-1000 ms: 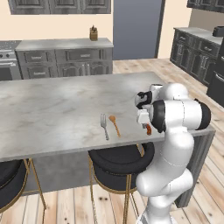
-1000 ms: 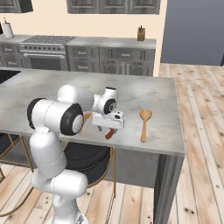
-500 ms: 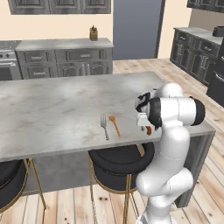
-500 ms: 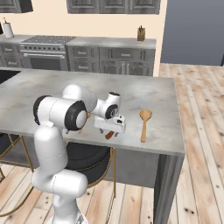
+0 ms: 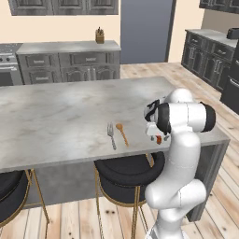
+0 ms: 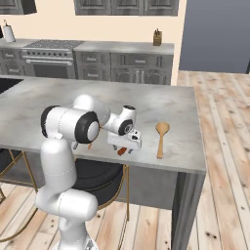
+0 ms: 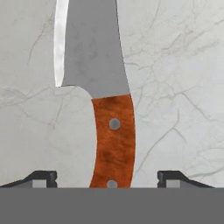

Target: Pick up the metallic utensils from the counter and place them in the open drawer. Make sure not to pick up any wooden utensils.

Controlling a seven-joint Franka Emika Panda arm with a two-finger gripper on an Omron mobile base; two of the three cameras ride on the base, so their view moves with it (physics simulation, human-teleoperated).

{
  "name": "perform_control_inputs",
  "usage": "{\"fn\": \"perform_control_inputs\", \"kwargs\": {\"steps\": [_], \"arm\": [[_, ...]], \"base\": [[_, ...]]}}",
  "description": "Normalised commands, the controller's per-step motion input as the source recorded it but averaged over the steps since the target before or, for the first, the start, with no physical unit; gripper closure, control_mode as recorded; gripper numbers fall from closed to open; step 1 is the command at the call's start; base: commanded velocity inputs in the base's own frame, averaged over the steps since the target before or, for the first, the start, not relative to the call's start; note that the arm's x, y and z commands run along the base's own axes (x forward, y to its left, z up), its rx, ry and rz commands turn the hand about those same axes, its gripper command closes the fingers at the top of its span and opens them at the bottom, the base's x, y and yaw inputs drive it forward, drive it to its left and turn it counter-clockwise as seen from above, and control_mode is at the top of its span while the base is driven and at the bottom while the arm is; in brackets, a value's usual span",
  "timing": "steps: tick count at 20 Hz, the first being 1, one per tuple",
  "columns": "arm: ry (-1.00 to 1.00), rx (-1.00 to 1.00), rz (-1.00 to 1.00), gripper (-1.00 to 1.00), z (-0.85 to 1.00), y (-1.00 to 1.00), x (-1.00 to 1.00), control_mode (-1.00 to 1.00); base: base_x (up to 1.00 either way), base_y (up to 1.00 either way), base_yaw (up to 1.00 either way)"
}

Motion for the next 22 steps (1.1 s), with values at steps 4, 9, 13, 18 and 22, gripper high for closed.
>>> {"fn": "perform_control_inputs", "kwargs": {"steps": [4, 9, 13, 18, 22], "arm": [[-0.05, 0.00, 0.00, 1.00, -0.26, 0.00, 0.05, -1.00], [-0.05, 0.00, 0.00, 1.00, -0.06, 0.00, 0.01, -1.00], [0.00, 0.00, 0.00, 1.00, 0.00, 0.00, 0.00, -1.00], [-0.02, 0.00, 0.00, 1.00, 0.20, 0.00, -0.07, -1.00], [-0.21, 0.00, 0.00, 1.00, 0.89, 0.00, -0.48, -1.00]], "base": [[0.00, 0.00, 0.00], [0.00, 0.00, 0.00], [0.00, 0.00, 0.00], [0.00, 0.00, 0.00], [0.00, 0.00, 0.00]]}}
